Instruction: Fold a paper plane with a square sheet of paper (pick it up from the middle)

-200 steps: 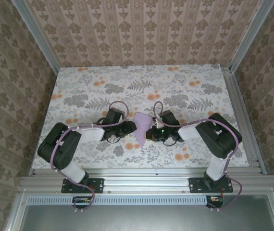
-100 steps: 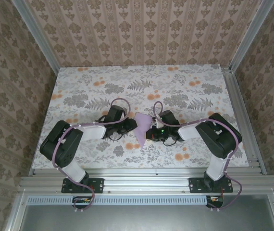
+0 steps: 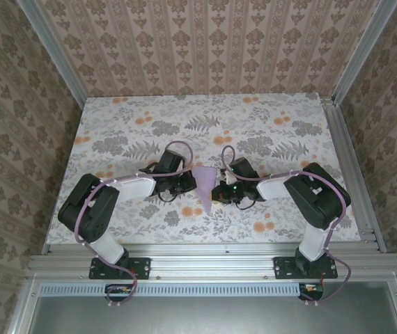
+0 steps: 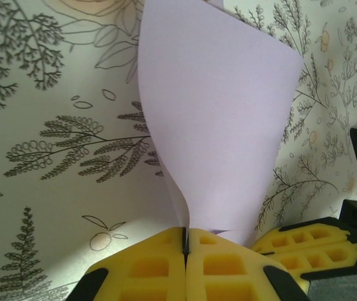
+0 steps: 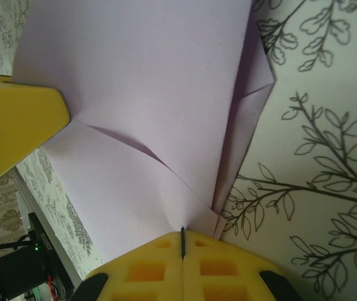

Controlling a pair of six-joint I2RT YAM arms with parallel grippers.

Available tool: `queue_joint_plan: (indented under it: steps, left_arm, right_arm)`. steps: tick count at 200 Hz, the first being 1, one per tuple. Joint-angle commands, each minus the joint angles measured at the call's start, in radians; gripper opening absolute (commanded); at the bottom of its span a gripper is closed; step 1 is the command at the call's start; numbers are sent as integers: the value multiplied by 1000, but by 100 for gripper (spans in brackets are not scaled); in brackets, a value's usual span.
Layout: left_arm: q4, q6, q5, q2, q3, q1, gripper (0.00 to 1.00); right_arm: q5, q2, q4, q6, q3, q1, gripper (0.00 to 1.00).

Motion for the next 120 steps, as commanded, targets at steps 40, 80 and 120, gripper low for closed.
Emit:
queue_joint_plan:
  steps: [40,80,120]
  left_arm:
    - [-123,102,-39,8,56,-21,4]
    - [-144,127,-59,17,69,-32,4]
    - [-160,142,-82,14,72,-36,5]
  right_arm:
    - [111,-12,-149,-40,25,-18,0]
    - [128,-36,-190,-47,56,-18,0]
    - [132,-18,-212,-54,88,-17,1]
